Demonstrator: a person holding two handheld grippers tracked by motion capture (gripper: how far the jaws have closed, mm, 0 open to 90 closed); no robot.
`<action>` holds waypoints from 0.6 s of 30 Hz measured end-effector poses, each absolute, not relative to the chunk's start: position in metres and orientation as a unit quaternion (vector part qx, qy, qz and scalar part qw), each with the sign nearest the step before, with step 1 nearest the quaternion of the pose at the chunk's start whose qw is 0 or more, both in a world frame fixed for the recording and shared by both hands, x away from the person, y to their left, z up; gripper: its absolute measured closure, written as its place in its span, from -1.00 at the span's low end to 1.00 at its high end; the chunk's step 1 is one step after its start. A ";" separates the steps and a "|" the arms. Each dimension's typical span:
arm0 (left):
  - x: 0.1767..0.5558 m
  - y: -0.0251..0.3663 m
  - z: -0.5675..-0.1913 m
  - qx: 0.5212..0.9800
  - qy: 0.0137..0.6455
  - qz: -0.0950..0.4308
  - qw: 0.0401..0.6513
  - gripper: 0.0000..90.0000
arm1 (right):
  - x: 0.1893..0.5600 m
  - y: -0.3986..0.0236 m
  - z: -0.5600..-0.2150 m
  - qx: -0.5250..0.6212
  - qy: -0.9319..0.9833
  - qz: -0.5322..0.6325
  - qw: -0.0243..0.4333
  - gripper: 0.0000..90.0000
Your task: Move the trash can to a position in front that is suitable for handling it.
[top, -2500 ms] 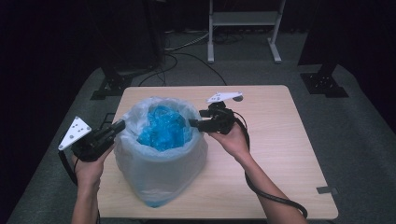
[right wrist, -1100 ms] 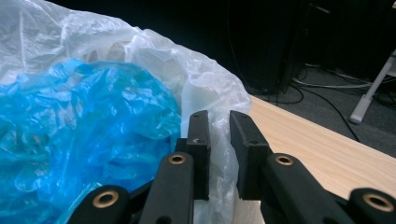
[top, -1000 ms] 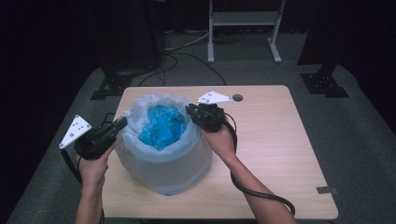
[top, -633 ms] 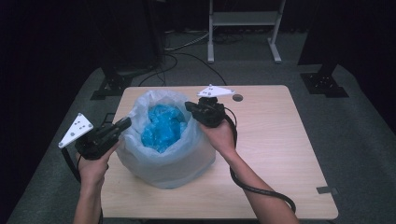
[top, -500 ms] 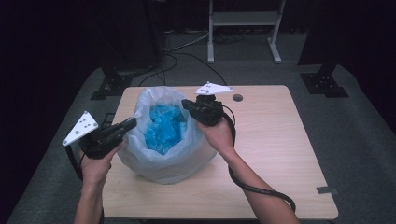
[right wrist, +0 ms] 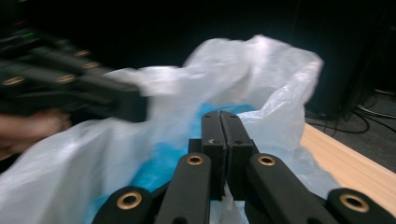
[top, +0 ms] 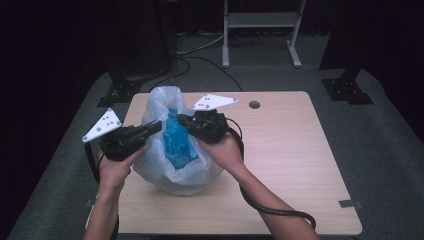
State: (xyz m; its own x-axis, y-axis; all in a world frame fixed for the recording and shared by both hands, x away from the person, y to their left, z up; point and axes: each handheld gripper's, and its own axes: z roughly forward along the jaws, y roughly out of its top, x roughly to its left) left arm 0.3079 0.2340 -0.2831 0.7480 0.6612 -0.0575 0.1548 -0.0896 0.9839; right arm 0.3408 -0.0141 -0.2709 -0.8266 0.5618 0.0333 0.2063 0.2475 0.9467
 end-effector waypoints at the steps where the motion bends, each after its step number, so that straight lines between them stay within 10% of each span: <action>1: 0.309 0.234 -0.283 0.708 0.288 0.200 0.613 0.97 | 0.338 -0.013 -0.271 0.244 0.776 0.560 0.156 0.98; 18: 0.329 0.229 -0.285 0.712 0.331 0.115 0.608 0.59 | 0.315 0.000 -0.284 0.192 0.804 0.547 0.135 0.98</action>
State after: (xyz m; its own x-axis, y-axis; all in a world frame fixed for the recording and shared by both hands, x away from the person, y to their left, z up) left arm 0.3294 0.2287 -0.2847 0.7544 0.6115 -0.2388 0.3314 -0.0408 0.9426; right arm 0.3151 0.0000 -0.2843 -0.8900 0.4560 -0.0066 0.1609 0.3276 0.9310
